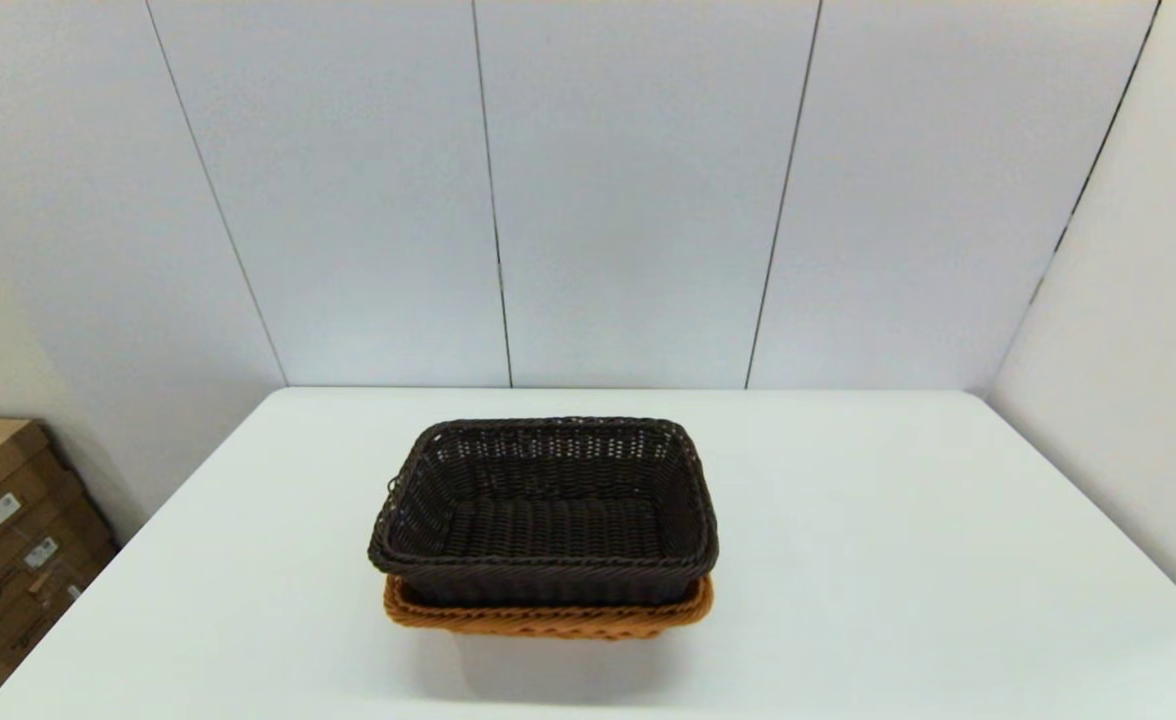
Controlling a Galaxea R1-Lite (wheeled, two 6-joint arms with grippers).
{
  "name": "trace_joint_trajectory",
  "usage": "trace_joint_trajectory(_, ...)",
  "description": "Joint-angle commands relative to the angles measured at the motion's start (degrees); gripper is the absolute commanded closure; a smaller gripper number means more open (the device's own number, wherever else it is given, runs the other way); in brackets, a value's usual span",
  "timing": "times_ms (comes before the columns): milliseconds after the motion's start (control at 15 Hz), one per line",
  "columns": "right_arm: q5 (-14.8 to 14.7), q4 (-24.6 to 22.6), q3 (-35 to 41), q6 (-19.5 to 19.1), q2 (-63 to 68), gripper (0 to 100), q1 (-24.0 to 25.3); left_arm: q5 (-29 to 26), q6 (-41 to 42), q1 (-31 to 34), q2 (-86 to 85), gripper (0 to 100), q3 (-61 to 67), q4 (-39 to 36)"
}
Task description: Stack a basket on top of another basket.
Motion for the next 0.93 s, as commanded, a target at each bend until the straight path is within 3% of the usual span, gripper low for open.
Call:
trace_joint_trajectory(67, 1.5, -1.8, 1.8, 0.0, -0.1, 0, 0.0, -0.1, 0.0, 0.0, 0.1, 0, 0.0, 0.1)
trace_joint_trajectory(400, 1.4, -1.7, 1.8, 1.0, -0.1, 0, 0.0, -0.1, 0.0, 0.0, 0.1, 0, 0.0, 0.1)
trace_joint_trajectory(733, 0.5, -1.7, 1.8, 7.1, -0.1, 0, 0.0, -0.1, 0.0, 0.0, 0.1, 0, 0.0, 0.1)
trace_joint_trajectory(933, 0.3, -1.7, 1.8, 7.3, -0.1, 0, 0.0, 0.0, 0.0, 0.0, 0.1, 0, 0.0, 0.1)
